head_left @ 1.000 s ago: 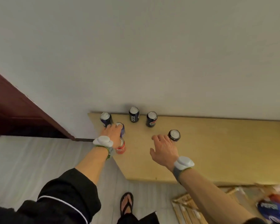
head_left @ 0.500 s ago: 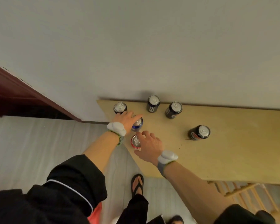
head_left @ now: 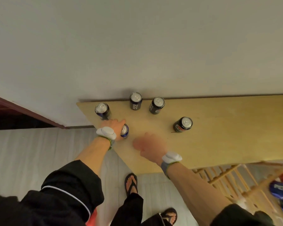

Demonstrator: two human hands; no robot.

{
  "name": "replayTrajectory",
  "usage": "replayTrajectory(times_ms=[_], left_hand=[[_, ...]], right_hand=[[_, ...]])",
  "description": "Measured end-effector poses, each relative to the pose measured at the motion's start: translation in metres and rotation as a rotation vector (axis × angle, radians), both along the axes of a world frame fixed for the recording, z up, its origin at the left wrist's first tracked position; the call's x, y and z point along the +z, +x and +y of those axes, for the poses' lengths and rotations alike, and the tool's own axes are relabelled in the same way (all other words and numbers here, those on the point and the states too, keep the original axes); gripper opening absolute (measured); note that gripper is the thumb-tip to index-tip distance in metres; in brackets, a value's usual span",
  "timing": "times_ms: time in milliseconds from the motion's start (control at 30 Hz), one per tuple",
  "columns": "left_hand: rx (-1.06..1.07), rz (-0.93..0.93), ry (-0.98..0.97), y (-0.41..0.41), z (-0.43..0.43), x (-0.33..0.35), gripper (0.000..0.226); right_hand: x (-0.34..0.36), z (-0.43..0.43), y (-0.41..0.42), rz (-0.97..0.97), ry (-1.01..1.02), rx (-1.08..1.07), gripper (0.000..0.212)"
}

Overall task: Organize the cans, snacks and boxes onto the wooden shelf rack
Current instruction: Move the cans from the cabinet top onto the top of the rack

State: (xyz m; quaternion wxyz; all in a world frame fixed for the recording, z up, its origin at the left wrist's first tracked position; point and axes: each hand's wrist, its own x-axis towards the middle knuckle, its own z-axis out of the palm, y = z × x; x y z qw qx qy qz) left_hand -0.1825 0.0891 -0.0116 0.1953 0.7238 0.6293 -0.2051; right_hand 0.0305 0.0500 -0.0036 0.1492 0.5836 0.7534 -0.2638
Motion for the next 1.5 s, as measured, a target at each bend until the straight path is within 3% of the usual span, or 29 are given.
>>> replayTrajectory(times_ms=[267, 633, 800, 933, 1133, 1267, 1500], left_hand=[[-0.079, -0.113, -0.085, 0.092, -0.026, 0.016, 0.070], [-0.432, -0.263, 0.100, 0.330, -0.039, 0.088, 0.080], [-0.550, -0.317, 0.149, 0.434, -0.063, 0.103, 0.088], [-0.642, -0.264, 0.186, 0.485, -0.087, 0.100, 0.077], [-0.680, -0.316, 0.193, 0.549, -0.118, 0.084, 0.082], [-0.732, -0.216, 0.245, 0.573, -0.124, 0.074, 0.070], [-0.694, -0.212, 0.209, 0.590, -0.123, 0.065, 0.067]], right_hand=[[0.030, -0.044, 0.127, -0.047, 0.059, -0.266, 0.059], [0.114, -0.148, 0.318, 0.076, 0.252, -0.779, 0.076], [0.115, -0.208, 0.394, 0.024, 0.284, -0.955, 0.078], [0.104, -0.239, 0.427, 0.013, 0.256, -1.055, 0.075], [0.088, -0.257, 0.459, 0.083, 0.290, -1.164, 0.069], [0.081, -0.250, 0.469, 0.105, 0.305, -1.187, 0.064], [0.072, -0.233, 0.472, 0.134, 0.326, -1.209, 0.061]])
